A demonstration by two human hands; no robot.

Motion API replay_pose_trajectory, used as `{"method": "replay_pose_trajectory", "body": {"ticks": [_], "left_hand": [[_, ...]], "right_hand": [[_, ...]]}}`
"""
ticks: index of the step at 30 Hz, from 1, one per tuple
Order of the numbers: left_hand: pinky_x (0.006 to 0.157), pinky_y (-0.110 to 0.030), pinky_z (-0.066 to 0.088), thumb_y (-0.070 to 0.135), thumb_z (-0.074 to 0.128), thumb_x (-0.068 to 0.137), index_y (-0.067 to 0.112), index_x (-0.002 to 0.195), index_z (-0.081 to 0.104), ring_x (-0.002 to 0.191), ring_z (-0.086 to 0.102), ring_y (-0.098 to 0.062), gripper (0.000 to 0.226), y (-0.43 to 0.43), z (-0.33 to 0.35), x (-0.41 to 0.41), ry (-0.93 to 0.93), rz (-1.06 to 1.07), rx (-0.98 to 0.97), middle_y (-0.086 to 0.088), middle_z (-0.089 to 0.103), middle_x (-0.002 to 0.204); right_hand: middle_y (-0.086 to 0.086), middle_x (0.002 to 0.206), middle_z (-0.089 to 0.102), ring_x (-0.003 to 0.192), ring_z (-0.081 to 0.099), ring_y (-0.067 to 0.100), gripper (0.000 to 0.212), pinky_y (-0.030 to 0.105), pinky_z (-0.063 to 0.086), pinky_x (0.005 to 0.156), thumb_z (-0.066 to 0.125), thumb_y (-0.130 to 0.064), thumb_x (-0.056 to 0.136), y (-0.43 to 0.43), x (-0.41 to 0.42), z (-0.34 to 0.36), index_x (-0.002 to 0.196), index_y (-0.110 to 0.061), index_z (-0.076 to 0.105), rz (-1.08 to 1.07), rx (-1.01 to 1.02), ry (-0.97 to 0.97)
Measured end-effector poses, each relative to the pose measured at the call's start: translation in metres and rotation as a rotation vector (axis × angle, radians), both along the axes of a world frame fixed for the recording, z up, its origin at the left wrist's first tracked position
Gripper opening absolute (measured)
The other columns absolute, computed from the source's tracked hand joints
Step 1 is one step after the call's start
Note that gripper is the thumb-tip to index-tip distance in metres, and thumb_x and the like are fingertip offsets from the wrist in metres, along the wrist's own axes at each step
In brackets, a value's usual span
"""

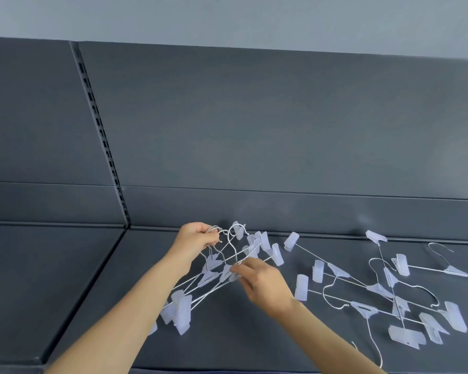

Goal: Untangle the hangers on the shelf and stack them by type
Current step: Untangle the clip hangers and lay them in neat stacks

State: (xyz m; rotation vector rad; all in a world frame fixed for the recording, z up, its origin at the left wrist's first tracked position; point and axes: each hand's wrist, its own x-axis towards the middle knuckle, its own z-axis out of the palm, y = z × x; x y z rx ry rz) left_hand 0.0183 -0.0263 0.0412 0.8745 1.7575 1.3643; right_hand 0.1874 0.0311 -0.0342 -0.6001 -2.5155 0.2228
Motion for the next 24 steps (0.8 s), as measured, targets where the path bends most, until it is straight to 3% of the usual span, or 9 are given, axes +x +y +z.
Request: {"method": "replay_pose_trajectory", "body": {"ticks": [5, 8, 10, 12, 17, 20, 24], "left_hand": [[0.085, -0.03, 0.044, 0.007, 0.065, 0.08, 0.003, 0.087, 0.065, 0.076, 0.057, -0.016, 0.007, 0.01, 0.006, 0.017, 0.009, -0.069, -0.001, -0.004, 0.062, 0.077], [0.071, -0.025, 0.043, 0.0, 0.064, 0.078, 0.008, 0.081, 0.063, 0.072, 0.054, -0.015, 0.009, 0.017, 0.006, 0.03, 0.159, -0.097, -0.004, -0.005, 0.06, 0.077], [0.064, -0.021, 0.041, -0.002, 0.064, 0.076, 0.013, 0.076, 0.062, 0.068, 0.054, -0.014, 0.016, 0.022, 0.004, 0.035, 0.238, -0.096, 0.004, -0.002, 0.061, 0.074], [0.064, -0.022, 0.042, -0.003, 0.065, 0.075, 0.017, 0.073, 0.063, 0.068, 0.055, -0.015, 0.02, 0.027, 0.001, 0.037, 0.27, -0.092, 0.012, -0.003, 0.063, 0.074], [0.061, -0.022, 0.042, -0.002, 0.067, 0.074, 0.012, 0.078, 0.068, 0.068, 0.056, -0.019, 0.014, 0.036, -0.001, 0.044, 0.348, -0.089, 0.032, -0.004, 0.065, 0.074], [0.059, -0.021, 0.039, -0.002, 0.066, 0.074, 0.009, 0.08, 0.069, 0.068, 0.053, -0.02, 0.013, 0.044, 0.0, 0.052, 0.392, -0.094, 0.04, -0.007, 0.063, 0.075], [0.059, -0.019, 0.039, -0.001, 0.065, 0.076, 0.01, 0.079, 0.068, 0.068, 0.053, -0.019, 0.012, 0.049, 0.0, 0.06, 0.409, -0.117, 0.054, -0.006, 0.063, 0.073]], "right_hand": [[-0.002, 0.083, 0.067, 0.068, 0.066, 0.019, 0.034, 0.02, 0.05, 0.045, 0.054, -0.008, 0.072, 0.005, 0.006, -0.009, 0.1, -0.027, 0.061, 0.014, -0.048, -0.099], [0.009, 0.11, 0.065, 0.091, 0.065, 0.028, 0.039, 0.034, 0.056, 0.067, 0.044, -0.006, 0.082, 0.007, 0.011, -0.006, 0.112, -0.022, 0.064, -0.002, -0.122, -0.14], [0.008, 0.126, 0.058, 0.101, 0.062, 0.026, 0.042, 0.031, 0.05, 0.078, 0.038, -0.009, 0.087, 0.006, 0.019, -0.004, 0.119, -0.022, 0.061, -0.026, -0.163, -0.116], [0.003, 0.128, 0.057, 0.102, 0.062, 0.023, 0.041, 0.025, 0.046, 0.079, 0.037, -0.011, 0.087, 0.008, 0.035, 0.0, 0.118, -0.021, 0.063, -0.072, -0.211, -0.067], [0.003, 0.107, 0.064, 0.093, 0.062, 0.026, 0.03, 0.031, 0.047, 0.074, 0.045, -0.006, 0.089, 0.034, 0.095, 0.016, 0.108, -0.015, 0.068, -0.485, -0.314, 0.017], [0.006, 0.112, 0.061, 0.1, 0.058, 0.026, 0.031, 0.031, 0.045, 0.077, 0.044, -0.005, 0.088, 0.055, 0.13, 0.017, 0.109, -0.014, 0.066, -0.725, -0.39, -0.14], [0.007, 0.124, 0.054, 0.115, 0.051, 0.026, 0.047, 0.031, 0.045, 0.088, 0.043, 0.001, 0.08, 0.065, 0.159, 0.009, 0.12, -0.018, 0.06, -0.811, -0.524, -0.262]]}}
